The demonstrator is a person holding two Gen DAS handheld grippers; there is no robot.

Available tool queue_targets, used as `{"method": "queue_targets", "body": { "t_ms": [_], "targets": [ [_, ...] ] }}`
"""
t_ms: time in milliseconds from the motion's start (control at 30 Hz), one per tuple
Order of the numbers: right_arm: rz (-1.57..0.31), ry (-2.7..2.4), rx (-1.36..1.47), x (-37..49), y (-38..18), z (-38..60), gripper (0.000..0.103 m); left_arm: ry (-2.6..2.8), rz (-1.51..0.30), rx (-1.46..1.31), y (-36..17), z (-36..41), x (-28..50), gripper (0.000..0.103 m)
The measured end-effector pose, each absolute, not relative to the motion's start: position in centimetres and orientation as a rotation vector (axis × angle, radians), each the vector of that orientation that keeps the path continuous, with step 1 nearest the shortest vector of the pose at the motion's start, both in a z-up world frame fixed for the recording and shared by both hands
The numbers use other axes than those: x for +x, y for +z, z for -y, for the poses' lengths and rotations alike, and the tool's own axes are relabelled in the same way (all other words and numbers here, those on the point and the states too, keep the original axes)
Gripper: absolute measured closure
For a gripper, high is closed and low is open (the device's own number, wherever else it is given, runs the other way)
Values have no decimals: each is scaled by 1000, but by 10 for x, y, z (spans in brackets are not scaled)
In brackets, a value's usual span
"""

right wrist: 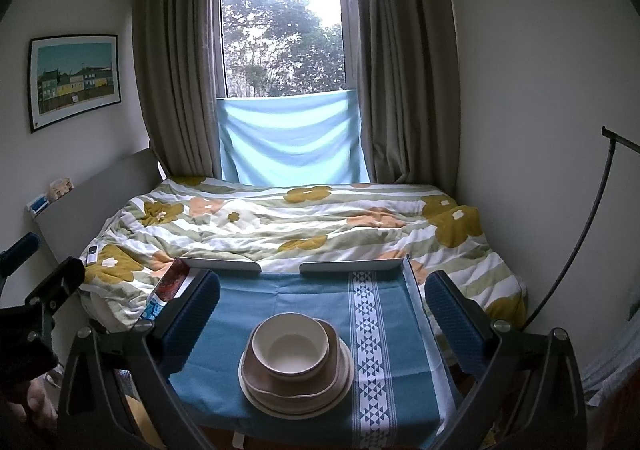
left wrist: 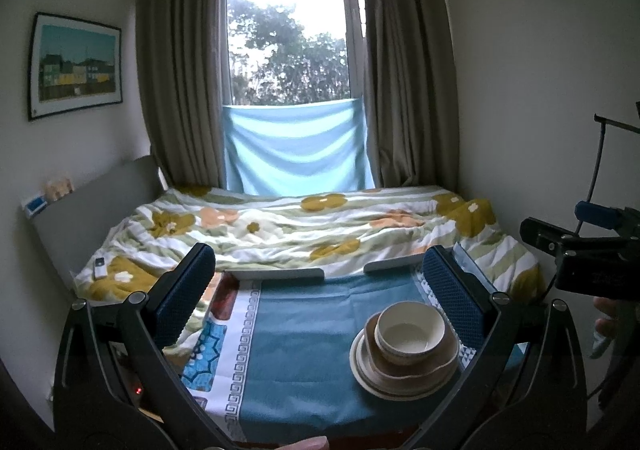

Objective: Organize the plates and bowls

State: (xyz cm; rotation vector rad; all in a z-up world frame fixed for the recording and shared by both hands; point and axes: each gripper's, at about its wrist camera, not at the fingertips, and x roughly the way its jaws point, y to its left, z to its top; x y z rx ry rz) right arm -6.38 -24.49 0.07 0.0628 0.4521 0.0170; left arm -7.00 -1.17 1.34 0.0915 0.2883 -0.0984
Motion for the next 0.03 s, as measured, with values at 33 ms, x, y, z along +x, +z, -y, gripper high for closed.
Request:
{"method": "queue_targets", "body": {
  "t_ms": [33],
  "targets": [
    [-452,15,64,-64,1,244,1,-97,-287,93,14,13,-69,0]
  ]
}}
